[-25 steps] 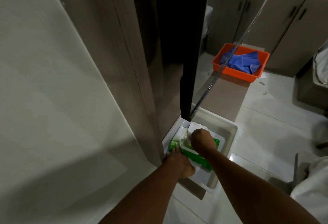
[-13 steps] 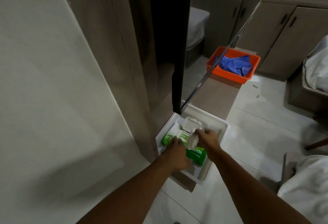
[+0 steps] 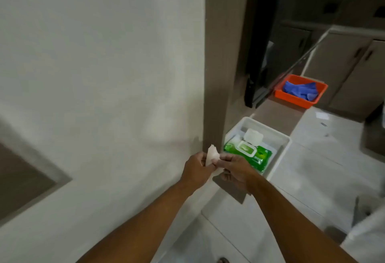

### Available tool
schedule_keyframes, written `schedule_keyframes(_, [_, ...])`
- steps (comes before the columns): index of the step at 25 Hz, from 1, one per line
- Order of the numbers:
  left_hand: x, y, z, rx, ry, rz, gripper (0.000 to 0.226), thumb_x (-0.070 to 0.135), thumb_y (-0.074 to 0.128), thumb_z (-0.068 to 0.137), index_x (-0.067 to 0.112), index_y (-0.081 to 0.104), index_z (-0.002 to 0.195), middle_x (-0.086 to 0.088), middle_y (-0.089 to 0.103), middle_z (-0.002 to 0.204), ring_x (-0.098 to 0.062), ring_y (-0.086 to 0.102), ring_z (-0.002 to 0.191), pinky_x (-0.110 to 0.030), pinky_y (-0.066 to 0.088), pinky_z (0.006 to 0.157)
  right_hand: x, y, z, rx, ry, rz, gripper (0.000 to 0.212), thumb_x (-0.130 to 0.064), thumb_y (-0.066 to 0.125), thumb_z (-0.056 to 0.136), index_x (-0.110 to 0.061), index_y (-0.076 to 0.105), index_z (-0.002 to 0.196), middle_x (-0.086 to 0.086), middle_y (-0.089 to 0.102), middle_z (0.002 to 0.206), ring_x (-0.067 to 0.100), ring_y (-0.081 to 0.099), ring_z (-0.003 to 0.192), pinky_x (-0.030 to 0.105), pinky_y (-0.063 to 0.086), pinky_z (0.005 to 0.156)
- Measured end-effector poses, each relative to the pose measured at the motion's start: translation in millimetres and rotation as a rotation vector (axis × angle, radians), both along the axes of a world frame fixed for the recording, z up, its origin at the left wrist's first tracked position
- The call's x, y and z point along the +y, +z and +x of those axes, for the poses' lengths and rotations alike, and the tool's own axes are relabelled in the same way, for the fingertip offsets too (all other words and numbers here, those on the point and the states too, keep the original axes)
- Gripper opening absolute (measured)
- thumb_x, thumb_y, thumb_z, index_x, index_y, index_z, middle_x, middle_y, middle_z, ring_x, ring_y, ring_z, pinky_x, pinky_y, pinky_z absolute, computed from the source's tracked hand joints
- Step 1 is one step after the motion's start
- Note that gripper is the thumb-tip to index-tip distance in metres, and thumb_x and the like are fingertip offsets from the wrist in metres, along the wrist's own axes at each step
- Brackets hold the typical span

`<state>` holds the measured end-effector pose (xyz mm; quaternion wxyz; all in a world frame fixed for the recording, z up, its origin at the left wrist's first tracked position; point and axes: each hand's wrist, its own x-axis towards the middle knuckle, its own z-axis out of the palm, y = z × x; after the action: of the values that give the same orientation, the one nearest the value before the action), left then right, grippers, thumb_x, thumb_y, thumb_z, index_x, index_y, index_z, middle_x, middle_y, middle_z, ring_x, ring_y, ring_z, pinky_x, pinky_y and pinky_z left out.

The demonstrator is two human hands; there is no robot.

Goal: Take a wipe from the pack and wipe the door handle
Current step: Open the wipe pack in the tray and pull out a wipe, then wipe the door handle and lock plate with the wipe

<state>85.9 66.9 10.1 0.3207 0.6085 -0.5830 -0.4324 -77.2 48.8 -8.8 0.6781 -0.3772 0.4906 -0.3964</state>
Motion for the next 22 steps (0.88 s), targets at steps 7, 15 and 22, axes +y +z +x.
schedule_keyframes(7, [169,37,182,0.139,0.374,-0.067,0.030,0.038,0.081,0.081,0.018,0.064,0.096,0.000,0.070,0.081,-0.015,0.067,0.070,-0.037,0.060,0.070,109,46,186,0.092,0.381,-0.154,0.034,-0.029,0.091,0.064,-0.006,0.070,0.079,0.016,0.073,0.080,0.021,0.065,0.065,0.027,0.051,0.054])
schedule_keyframes(15, [359,61,330,0.477,0.873,-0.122,0.018,0.011,0.056,0.099,-0.001,0.069,0.103,-0.019,0.077,0.101,-0.031,0.075,0.092,-0.038,0.064,0.074,233,78,377,-0.017,0.913,-0.158,0.018,-0.021,0.078,0.082,-0.005,0.076,0.090,0.012,0.075,0.089,0.018,0.067,0.077,0.024,0.051,0.057])
schedule_keyframes(22, [510,71,388,0.452,1.107,-0.247,0.048,0.019,0.087,0.072,0.003,0.062,0.111,-0.008,0.072,0.084,-0.020,0.072,0.077,-0.043,0.064,0.076,377,74,480,-0.005,0.933,-0.174,0.010,-0.010,0.071,0.087,-0.004,0.073,0.094,0.017,0.077,0.090,0.026,0.074,0.079,0.032,0.057,0.063])
